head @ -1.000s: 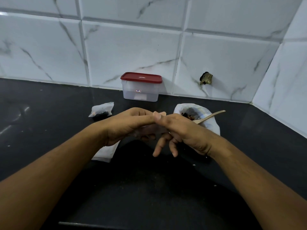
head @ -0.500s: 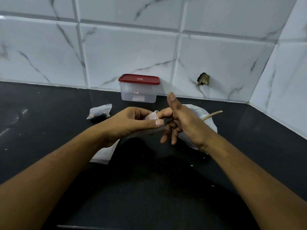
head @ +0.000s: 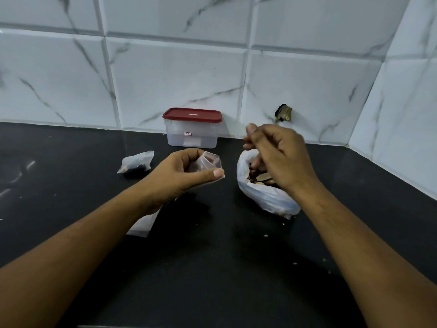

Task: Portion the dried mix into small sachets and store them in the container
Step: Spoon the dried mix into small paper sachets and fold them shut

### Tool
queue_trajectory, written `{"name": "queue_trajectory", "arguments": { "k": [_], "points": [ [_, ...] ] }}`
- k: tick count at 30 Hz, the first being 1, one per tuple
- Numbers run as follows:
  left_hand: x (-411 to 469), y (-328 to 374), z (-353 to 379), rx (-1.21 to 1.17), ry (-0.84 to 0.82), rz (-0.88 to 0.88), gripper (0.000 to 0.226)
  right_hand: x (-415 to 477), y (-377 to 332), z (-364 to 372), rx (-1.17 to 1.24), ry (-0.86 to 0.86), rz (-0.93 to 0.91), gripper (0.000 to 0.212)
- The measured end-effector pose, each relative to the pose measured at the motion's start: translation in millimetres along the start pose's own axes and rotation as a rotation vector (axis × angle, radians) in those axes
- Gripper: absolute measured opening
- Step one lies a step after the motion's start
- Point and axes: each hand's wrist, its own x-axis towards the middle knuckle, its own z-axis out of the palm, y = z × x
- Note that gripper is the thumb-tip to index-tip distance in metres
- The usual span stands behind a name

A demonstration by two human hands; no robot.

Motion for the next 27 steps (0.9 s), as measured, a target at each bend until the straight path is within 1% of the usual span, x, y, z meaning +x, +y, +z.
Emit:
{"name": "queue_trajectory", "arguments": {
  "k": [2,5,7,10,12,13,14,15,16,18,19,20,22,25,27],
  "points": [
    [1,-1,2,0.01,0.028,0.003,0.058,7,16,-13,-0.181,0.116,0.001,0.026],
    [3,-2,7,0.004,0.037,0.004,0.062,15,39,-30,-0.33,0.178,0.081,0.024],
    [3,1,11,-0.005,0.044,0.028,0.059,17,52,-37,-0.404,0.203,0.147,0.029],
    [10,7,17,0.008,0.07,0.074,0.055,17,65,-45,-0.559,0.235,0.235,0.044],
    [18,12,22,0.019,0.081,0.079,0.056,15,68,-50,-0.635,0.219,0.335,0.055],
    [23,14,25,0.014,0.081,0.078,0.052,15,70,-52,-0.657,0.205,0.395,0.058],
    [28,14,28,-0.002,0.081,0.076,0.045,15,73,-53,-0.643,0.188,0.461,0.059],
    [34,14,32,-0.02,0.079,0.072,0.039,15,76,-53,-0.556,0.178,0.514,0.055],
    [38,13,35,-0.033,0.076,0.061,0.037,16,79,-53,-0.385,0.174,0.547,0.048],
    [45,7,42,-0.046,0.07,0.038,0.048,17,79,-50,0.025,0.179,0.584,0.035],
    [47,1,45,-0.05,0.071,0.028,0.055,18,77,-48,0.166,0.184,0.589,0.03],
    [47,-4,47,-0.045,0.069,0.021,0.058,19,74,-46,0.241,0.183,0.578,0.027],
    [45,-10,50,0.006,0.042,0.02,0.056,19,69,-41,0.238,0.156,0.528,0.023],
    [41,-13,51,0.045,0.033,0.049,0.057,18,70,-36,0.131,0.111,0.453,0.023],
    [41,-13,50,0.03,0.048,0.055,0.056,18,72,-36,0.024,0.154,0.392,0.021]
  ]
}}
